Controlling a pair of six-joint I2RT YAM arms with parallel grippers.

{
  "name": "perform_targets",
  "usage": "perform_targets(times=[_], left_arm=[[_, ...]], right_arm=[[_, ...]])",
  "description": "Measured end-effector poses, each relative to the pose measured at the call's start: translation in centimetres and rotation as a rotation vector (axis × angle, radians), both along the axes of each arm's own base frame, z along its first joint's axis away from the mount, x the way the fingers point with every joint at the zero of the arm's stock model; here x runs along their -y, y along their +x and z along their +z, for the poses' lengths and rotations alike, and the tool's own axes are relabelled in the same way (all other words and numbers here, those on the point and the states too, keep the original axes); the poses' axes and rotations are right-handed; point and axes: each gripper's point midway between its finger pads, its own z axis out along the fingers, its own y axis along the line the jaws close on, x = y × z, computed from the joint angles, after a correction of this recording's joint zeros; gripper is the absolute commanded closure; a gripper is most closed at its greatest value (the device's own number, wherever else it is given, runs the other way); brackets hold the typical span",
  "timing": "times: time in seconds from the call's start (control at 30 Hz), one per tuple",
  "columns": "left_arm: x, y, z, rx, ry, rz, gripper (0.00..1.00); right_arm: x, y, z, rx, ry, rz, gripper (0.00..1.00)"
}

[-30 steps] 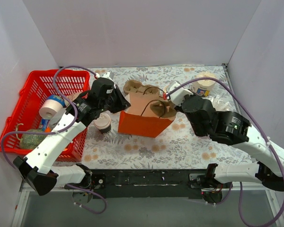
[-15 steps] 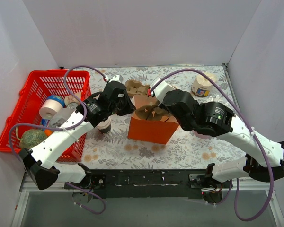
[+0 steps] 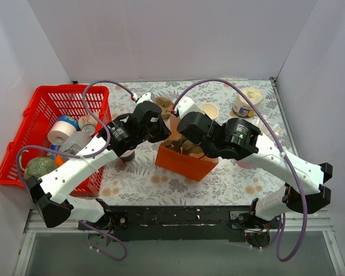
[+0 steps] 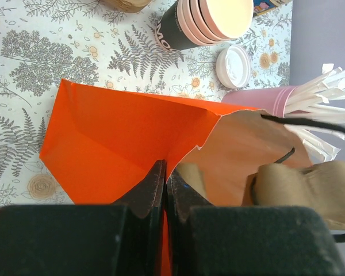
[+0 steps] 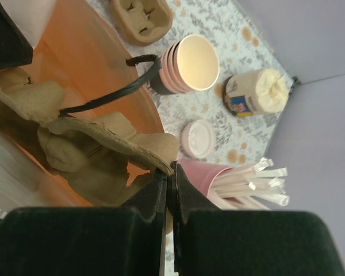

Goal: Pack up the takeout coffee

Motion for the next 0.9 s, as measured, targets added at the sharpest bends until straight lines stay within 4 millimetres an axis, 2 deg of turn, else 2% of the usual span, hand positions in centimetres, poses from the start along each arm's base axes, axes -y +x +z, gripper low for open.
perform_targets(times=[0.13,0.27,0.47,0.6,0.7,0.9], left_arm=[[0.2,-0.2,-0.1,-0.003,-0.005,0.013,1.0],[0.3,-0.6,-0.8,-0.019,-0.004,0.019,1.0],[0.2,-1.0,-1.4,-0.038,-0.011,0.032,1.0],[0.1,-1.6,-1.5,-0.039,-0.025,0.032,1.0],[0.0,-1.9,-1.7,-0.037,-0.034,0.031,1.0],[0.8,-3.8,-1.5,-0.013,-0.075,0.012,1.0]], right_arm=[[0.1,-1.0,-1.7,-0.083,0.069,-0.082,0.99],[0.7,-1.6,-2.5,-0.13,0.167,-0.168,0.99],[3.8,-1.9,-5.0,-0.206,0.273,-0.329,0.99],[5.1,-2.2,-6.8,-0.258,0.306,-0.4,0.99],[5.9,-2.6,-8.2,-0.303,0.305,-0.442,0.99],[6.2,-2.9,-9.4,-0.368,0.331,-0.501,0.99]])
